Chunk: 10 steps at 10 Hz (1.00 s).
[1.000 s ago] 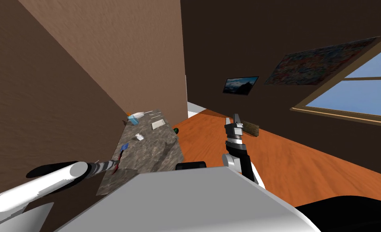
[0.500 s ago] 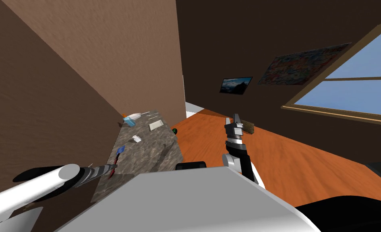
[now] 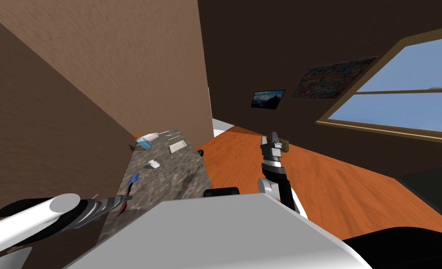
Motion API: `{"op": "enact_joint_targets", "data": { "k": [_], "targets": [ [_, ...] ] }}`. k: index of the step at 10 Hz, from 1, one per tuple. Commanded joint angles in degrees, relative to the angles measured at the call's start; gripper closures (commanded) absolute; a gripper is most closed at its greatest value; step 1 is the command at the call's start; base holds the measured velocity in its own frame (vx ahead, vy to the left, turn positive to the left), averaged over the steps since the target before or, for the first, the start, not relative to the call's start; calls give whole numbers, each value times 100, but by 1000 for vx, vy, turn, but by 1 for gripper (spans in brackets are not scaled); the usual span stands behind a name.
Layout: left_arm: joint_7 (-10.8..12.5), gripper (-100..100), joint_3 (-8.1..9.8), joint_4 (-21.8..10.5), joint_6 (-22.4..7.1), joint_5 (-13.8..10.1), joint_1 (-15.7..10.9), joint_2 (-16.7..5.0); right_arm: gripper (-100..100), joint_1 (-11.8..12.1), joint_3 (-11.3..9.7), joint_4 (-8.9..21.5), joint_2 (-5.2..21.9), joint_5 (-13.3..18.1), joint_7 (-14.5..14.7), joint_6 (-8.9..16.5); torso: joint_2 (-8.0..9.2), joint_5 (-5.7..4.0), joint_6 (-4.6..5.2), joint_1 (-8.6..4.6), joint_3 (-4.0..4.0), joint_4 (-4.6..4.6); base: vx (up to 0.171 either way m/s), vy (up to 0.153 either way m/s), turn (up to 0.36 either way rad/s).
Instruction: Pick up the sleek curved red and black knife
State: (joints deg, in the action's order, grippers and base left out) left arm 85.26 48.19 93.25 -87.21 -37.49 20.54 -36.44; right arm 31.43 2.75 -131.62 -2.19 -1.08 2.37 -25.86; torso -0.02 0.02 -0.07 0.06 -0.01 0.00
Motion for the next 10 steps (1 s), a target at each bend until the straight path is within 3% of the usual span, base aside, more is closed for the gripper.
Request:
{"op": "enact_joint_targets", "data": {
  "k": [1, 4, 5, 6, 7, 9, 10],
  "targets": [
    [215, -100, 71, -97, -251, -97, 18, -34, 0, 0, 0, 0, 0, 0, 0, 0, 0, 0, 0, 0, 0, 0, -10, 14, -121],
    [463, -100, 163, -198, -551, -226, 40, -92, 0, 0, 0, 0, 0, 0, 0, 0, 3, 1, -2, 2, 2, 1, -14, 16, -52],
    [410, -100, 143, -186, -479, -199, 37, -74, 0, 0, 0, 0, 0, 0, 0, 0, 3, 1, -2, 4, 2, 1, -7, 8, -17],
    [427, 0, 145, -191, -500, -203, 36, -78, 0, 1, 0, 0, 0, 0, 0, 0, 1, 1, -3, 0, 1, 0, 0, 0, 0],
    [308, -100, 86, -360, -305, -125, -6, 2, 0, 1, 0, 0, 0, 0, 0, 0, -1, 0, -3, -2, 0, 0, 8, -9, 28],
    [215, -100, 38, -496, -151, -63, -39, 65, 0, 1, 0, 0, 0, 0, 0, 0, -5, 0, -3, -6, -3, -1, 7, -9, 26],
    [263, -100, 68, -415, -239, -97, -11, 45, 0, 1, 0, 0, 0, 0, 0, 0, -5, 0, -3, -6, -3, -1, 0, 0, 0]
  ]
}}
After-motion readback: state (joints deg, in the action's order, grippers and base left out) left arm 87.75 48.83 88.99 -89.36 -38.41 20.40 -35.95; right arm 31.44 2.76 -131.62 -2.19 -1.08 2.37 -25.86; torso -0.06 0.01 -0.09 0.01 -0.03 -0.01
